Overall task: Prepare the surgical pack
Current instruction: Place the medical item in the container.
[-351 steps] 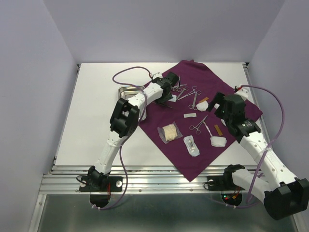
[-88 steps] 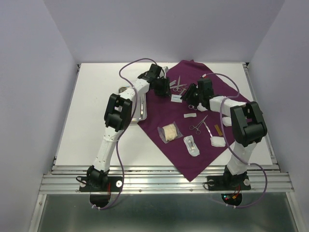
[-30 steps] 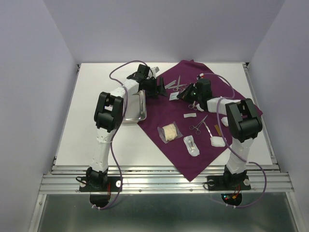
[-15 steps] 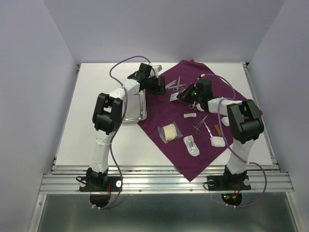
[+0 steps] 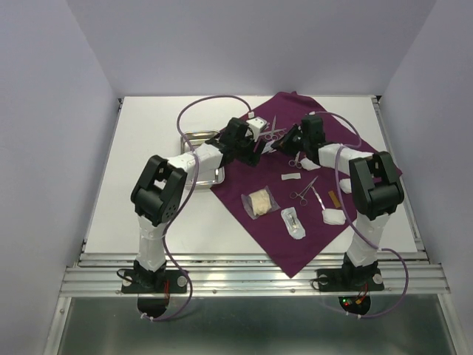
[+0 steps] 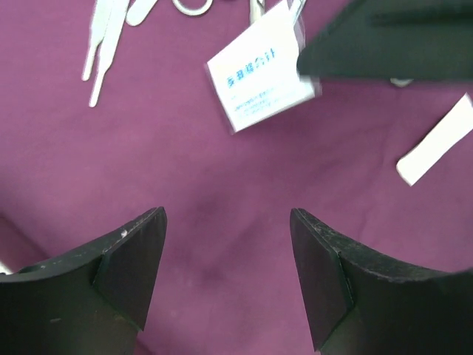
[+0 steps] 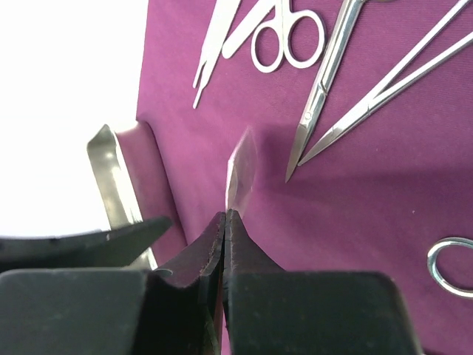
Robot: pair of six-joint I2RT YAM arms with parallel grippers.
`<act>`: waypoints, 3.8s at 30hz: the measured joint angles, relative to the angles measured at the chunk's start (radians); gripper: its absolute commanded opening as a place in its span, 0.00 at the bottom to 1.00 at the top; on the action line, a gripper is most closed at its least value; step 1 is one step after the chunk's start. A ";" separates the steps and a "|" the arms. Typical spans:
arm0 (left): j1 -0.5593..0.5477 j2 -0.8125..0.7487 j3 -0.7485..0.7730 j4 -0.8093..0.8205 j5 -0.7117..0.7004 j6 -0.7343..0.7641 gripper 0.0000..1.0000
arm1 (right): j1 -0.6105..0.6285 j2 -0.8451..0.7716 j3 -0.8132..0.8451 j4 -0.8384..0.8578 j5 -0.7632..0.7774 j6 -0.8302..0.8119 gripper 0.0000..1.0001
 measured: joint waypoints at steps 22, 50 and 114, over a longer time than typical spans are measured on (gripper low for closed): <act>-0.154 -0.129 -0.171 0.258 -0.177 0.256 0.83 | 0.000 0.000 0.127 -0.255 -0.031 0.084 0.01; -0.190 -0.058 -0.151 0.282 -0.306 0.331 0.69 | -0.018 -0.048 0.127 -0.274 -0.092 0.115 0.01; -0.190 0.026 -0.034 0.311 -0.364 0.330 0.44 | -0.032 -0.113 0.127 -0.274 -0.106 0.137 0.01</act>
